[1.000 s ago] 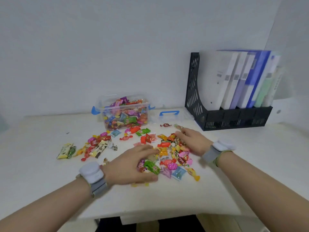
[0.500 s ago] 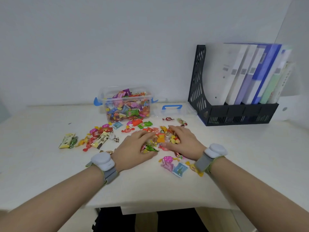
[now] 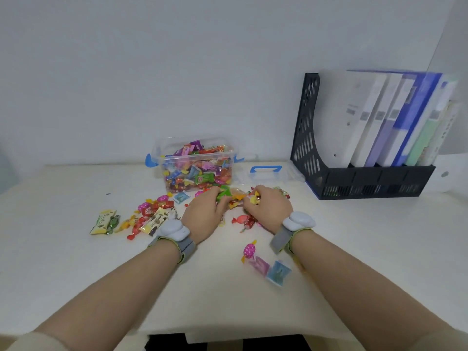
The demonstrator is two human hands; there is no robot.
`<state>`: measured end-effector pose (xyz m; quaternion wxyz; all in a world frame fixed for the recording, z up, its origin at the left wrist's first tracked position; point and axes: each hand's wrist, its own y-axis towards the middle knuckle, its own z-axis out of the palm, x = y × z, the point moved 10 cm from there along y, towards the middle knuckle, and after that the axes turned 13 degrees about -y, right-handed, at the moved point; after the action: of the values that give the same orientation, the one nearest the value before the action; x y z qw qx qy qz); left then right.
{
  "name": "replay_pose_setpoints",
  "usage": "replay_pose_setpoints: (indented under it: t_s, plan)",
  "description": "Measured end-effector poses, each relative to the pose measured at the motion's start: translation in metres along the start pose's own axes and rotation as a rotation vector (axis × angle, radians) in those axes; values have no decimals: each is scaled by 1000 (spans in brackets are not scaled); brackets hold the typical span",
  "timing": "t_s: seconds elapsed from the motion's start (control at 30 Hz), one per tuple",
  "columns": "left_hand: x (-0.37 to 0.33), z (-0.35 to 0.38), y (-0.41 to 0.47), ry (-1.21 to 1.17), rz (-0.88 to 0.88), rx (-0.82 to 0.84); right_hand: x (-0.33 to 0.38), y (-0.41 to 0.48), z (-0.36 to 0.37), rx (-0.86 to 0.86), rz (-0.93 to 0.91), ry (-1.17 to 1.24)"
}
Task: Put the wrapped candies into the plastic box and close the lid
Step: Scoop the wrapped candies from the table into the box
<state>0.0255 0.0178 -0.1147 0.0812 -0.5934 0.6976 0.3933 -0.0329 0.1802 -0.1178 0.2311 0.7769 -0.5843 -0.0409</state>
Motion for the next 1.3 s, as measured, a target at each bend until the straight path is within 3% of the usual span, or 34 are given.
replay_pose_setpoints:
  t_s: [0.23, 0.33, 0.53, 0.6, 0.73, 0.83, 0.93, 1.03, 1.13, 1.3]
  plan:
    - [-21, -74, 48, -127, 101, -308, 9, 44, -32, -137, 208, 307]
    - [-18, -109, 78, -264, 59, -419, 23, 72, -50, -236, 312, 441]
    - [22, -167, 150, -530, -88, -580, 74, 152, -56, -189, 178, 666]
    - [44, -167, 168, -484, -172, -534, 91, 178, -41, -89, 110, 593]
    - [95, -132, 183, -256, -389, -225, 114, 208, -1, 141, -21, 272]
    - [101, -115, 181, -21, -434, -55, 128, 209, 16, 270, -147, 139]
    - [95, -96, 176, 30, -462, 52, 130, 203, 21, 280, -180, 133]
    - [93, -98, 169, 7, -466, 21, 125, 196, 9, 201, -163, 198]
    - [78, -112, 163, 39, -387, -51, 112, 189, -12, 87, -155, 319]
    - [8, -115, 135, 95, 65, -178, 61, 162, -40, -65, -67, 420]
